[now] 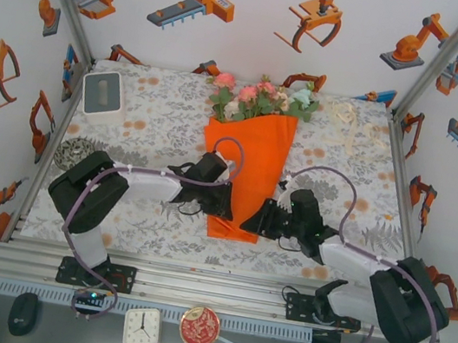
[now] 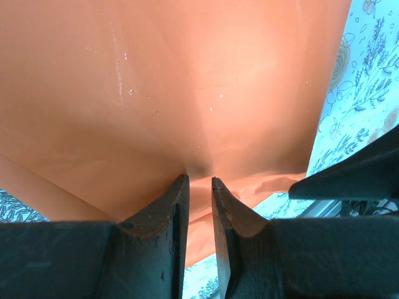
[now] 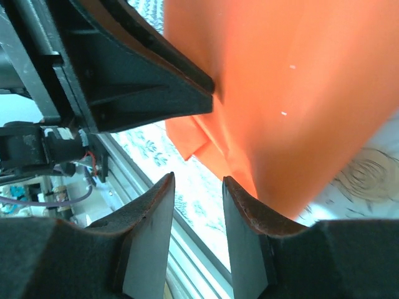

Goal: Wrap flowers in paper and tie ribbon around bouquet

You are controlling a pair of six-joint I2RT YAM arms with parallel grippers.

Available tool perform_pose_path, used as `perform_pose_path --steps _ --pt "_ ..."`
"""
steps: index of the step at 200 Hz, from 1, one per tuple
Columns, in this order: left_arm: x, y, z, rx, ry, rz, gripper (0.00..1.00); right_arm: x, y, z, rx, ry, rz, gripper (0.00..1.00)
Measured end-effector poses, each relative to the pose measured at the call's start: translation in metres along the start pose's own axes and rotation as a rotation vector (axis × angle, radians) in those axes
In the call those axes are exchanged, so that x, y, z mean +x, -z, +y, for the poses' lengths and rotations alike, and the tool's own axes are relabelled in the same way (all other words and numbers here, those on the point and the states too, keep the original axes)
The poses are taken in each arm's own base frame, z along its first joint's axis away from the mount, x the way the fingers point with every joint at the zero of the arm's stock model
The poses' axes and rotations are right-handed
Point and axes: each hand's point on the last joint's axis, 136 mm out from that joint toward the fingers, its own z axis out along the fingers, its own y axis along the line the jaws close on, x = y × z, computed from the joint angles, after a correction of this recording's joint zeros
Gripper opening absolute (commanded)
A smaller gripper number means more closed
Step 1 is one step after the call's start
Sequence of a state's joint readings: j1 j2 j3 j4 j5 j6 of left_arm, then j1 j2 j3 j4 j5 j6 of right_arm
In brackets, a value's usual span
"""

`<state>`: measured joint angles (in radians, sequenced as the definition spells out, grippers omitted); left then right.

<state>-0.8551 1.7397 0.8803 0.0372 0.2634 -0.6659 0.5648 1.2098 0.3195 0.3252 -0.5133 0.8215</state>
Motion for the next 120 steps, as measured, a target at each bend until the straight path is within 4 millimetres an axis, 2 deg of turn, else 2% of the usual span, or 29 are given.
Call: perform_pose_path --steps 18,32,46,71,120 --pt "0.0 0.0 0.001 0.001 0.002 0.0 0.26 0.003 0.007 -0.013 0.038 -0.017 -0.011 0.24" --pt "0.0 0.001 0.001 0.004 0.004 0.002 0.26 0.011 0.007 -0.021 0.056 -0.031 0.002 0.14" --pt "0.0 0.001 0.001 0.005 0.004 0.001 0.26 0.02 0.006 -0.029 0.073 -0.048 0.029 0.1" --pt "0.0 0.001 0.001 0.007 0.004 0.001 0.26 0.035 0.002 -0.044 0.104 -0.086 0.084 0.09" --pt "0.001 0.001 0.001 0.013 0.003 0.0 0.26 0.03 0.007 -0.039 0.106 -0.083 0.074 0.11"
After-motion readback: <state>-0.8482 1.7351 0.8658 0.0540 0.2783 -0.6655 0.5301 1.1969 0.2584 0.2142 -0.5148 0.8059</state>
